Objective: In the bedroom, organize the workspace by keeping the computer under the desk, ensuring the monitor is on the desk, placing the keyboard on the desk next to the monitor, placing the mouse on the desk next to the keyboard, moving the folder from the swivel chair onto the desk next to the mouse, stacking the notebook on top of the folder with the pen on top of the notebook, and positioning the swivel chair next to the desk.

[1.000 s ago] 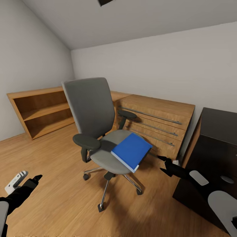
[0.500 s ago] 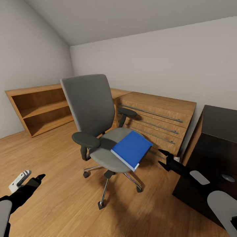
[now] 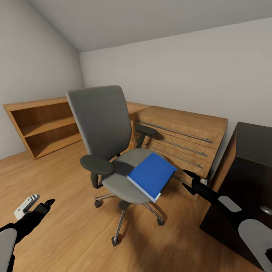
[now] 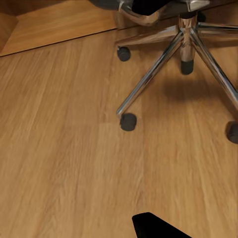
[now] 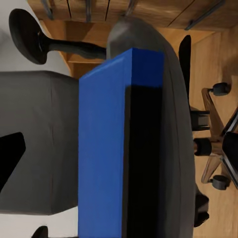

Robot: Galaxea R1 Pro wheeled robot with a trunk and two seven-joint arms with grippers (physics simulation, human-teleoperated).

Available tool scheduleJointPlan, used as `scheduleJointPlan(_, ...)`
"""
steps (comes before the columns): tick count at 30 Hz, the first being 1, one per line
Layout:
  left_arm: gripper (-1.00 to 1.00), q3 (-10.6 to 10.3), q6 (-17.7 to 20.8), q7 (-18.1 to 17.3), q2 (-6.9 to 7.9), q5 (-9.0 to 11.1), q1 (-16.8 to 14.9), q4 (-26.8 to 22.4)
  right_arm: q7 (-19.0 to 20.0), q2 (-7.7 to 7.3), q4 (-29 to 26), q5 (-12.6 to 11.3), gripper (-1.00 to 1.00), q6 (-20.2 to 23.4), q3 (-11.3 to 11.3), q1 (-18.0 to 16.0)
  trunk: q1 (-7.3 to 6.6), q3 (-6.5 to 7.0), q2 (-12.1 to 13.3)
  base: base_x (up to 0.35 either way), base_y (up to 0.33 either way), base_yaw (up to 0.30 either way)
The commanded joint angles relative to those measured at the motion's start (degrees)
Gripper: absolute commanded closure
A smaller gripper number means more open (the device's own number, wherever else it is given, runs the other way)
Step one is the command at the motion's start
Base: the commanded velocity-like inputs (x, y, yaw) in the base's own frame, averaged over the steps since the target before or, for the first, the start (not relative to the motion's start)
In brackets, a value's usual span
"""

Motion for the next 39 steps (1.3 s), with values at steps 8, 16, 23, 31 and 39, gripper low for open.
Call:
scheduleJointPlan(8, -1.0, 0.03, 0.2, 0.46, -0.07, 0.53, -0.04, -0.07, 0.13, 0.12, 0.09, -0.29, -1.0, 0.11, 0.43, -0.05, 0.0, -0.06, -0.02, 0.106, 0.0, 0.0)
scheduleJointPlan(16, -1.0, 0.02, 0.2, 0.46, -0.08, 0.53, -0.04, -0.07, 0.06, 0.19, 0.24, -0.23, -1.0, 0.07, 0.46, -0.05, 0.0, -0.06, -0.02, 0.111, 0.0, 0.0)
scheduleJointPlan(23, -1.0, 0.13, 0.14, 0.43, -0.12, 0.52, -0.04, -0.07, 0.03, 0.23, 1.41, -0.29, -1.0, -0.67, 0.46, -0.05, 0.0, -0.06, -0.02, 0.073, 0.0, 0.0)
scheduleJointPlan(31, -1.0, 0.19, 0.19, 0.48, -0.17, 0.52, -0.04, -0.07, -0.08, 0.28, 2.08, -0.31, -1.0, -1.68, 0.49, -0.05, 0.0, -0.06, -0.02, 0.065, 0.0, 0.0)
scheduleJointPlan(39, -1.0, 0.2, 0.2, 0.52, -0.16, 0.52, -0.04, -0.07, -0.22, 0.34, 2.19, -0.26, -1.0, -2.29, 0.55, -0.05, 0.0, -0.06, -0.02, 0.006, 0.0, 0.0)
